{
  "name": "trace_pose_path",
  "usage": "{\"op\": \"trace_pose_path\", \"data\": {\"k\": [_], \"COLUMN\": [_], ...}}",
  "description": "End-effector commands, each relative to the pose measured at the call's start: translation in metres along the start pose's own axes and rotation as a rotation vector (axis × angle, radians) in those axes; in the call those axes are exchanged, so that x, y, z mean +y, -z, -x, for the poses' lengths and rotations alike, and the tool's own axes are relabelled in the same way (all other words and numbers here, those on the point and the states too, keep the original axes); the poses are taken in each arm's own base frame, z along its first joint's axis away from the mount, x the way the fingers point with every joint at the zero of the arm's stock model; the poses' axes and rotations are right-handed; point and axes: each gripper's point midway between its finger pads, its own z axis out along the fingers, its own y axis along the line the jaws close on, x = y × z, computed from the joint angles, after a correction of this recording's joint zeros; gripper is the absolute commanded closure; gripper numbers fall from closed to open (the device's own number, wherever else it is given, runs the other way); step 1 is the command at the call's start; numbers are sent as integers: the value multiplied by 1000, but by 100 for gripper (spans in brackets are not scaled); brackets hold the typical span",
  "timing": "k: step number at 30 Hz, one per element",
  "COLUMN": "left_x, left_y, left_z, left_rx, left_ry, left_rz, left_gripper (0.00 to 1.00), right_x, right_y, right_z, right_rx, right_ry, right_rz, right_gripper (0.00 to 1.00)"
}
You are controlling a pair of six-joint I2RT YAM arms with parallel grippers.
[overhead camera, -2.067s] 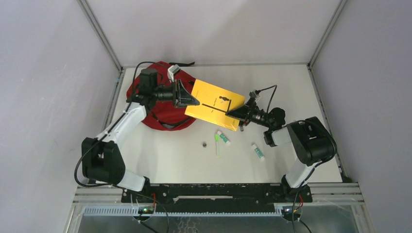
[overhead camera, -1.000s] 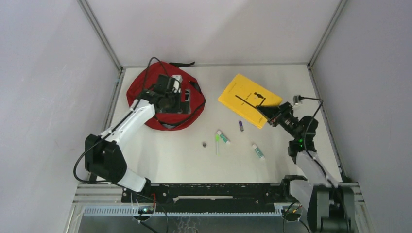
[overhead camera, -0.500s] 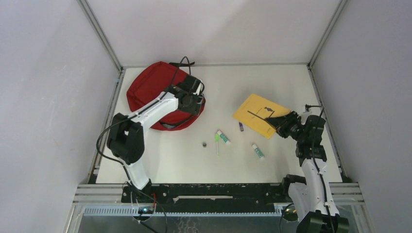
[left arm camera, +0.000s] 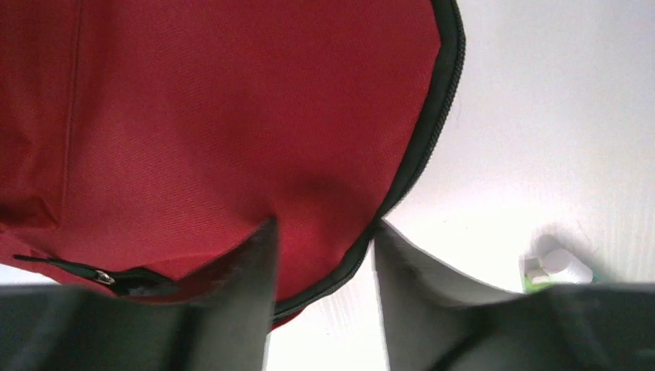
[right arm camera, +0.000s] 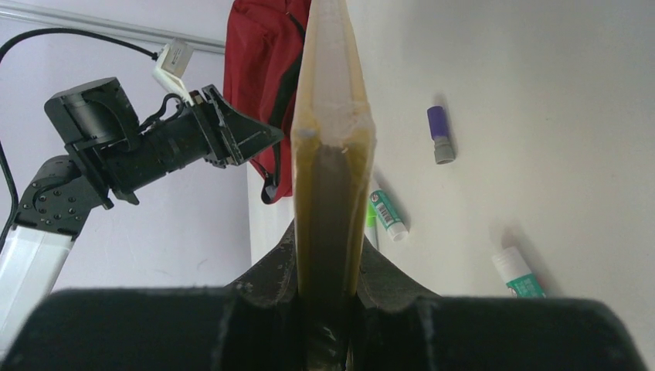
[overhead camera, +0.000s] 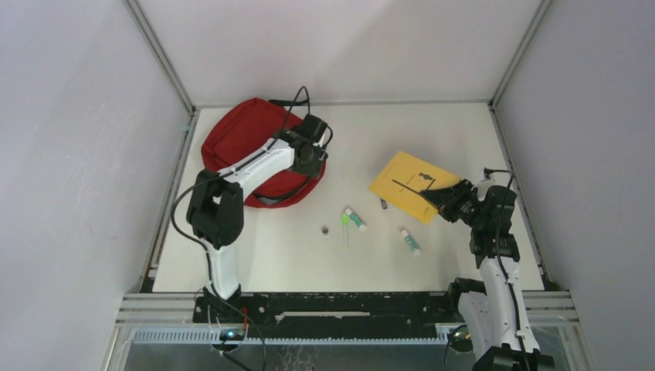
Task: Pack the student bag
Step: Place the book in the student bag.
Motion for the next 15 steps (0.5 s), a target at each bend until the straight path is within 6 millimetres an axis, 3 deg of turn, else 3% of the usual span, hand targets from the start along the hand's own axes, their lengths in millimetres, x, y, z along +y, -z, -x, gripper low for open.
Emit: {"op": "trace_pose_path", "data": {"k": [1,4,6,12,15], "left_x": [4,12,21,44,50], "left_y": [3,18,36,82,110], "left_z": [16,19,27,58,68], "left_rx": [-35,-45,-94,-214,-233], "left_ry": [32,50,71,131,145], "left_rz": [34,68,91,94,54], "left_gripper": [55,84,99,100,100], "right_x": [33,35,40,62,86], "right_y": [3,3,2,-4,-9], "right_z": [12,10,6,-13,-30], "right_rx": [-44,-42,-23,106,151], "right_ry": [88,94,115,171,232], "right_rz": [103,104,129,219,301], "right_gripper": [100,100,100,100,100]}}
